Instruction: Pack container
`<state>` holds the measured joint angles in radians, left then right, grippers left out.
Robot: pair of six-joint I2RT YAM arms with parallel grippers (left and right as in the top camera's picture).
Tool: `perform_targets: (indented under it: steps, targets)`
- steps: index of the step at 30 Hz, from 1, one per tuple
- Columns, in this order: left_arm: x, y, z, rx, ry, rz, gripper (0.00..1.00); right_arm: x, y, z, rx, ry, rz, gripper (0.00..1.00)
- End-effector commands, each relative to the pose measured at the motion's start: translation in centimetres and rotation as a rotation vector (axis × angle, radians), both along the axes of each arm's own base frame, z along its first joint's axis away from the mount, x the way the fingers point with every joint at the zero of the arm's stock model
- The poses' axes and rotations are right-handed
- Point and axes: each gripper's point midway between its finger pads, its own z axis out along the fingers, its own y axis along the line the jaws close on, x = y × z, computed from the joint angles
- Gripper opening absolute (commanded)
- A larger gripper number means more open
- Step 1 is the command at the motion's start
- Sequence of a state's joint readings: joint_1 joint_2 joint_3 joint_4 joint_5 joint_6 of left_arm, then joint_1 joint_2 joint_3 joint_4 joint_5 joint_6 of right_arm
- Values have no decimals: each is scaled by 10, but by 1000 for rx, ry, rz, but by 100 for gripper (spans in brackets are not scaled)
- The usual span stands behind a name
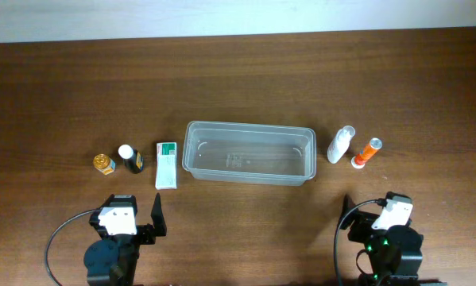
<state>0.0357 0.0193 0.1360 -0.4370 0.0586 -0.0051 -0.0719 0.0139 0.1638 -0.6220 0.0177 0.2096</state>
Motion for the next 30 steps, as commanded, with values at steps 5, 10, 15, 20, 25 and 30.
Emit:
perform_targets:
  steps: [5, 10, 15, 20, 25, 30]
  targets:
    - [0, 0, -1, -7, -7, 6, 100, 8, 19, 15, 58, -76, 96, 98]
    - [0, 0, -1, -7, -7, 6, 100, 8, 30, 18, 83, -88, 153, 98]
    - [0, 0, -1, -7, -7, 6, 100, 7, 35, 45, 88, -136, 183, 98]
    - [0, 0, -1, -7, -7, 6, 100, 2, 25, 101, 64, -128, 125, 98]
    - [0, 0, -1, -7, -7, 6, 100, 13, 21, 148, 76, 39, 101, 98]
    - [0, 0, -1, -7, -7, 6, 100, 52, 38, 206, 146, 122, 200, 98]
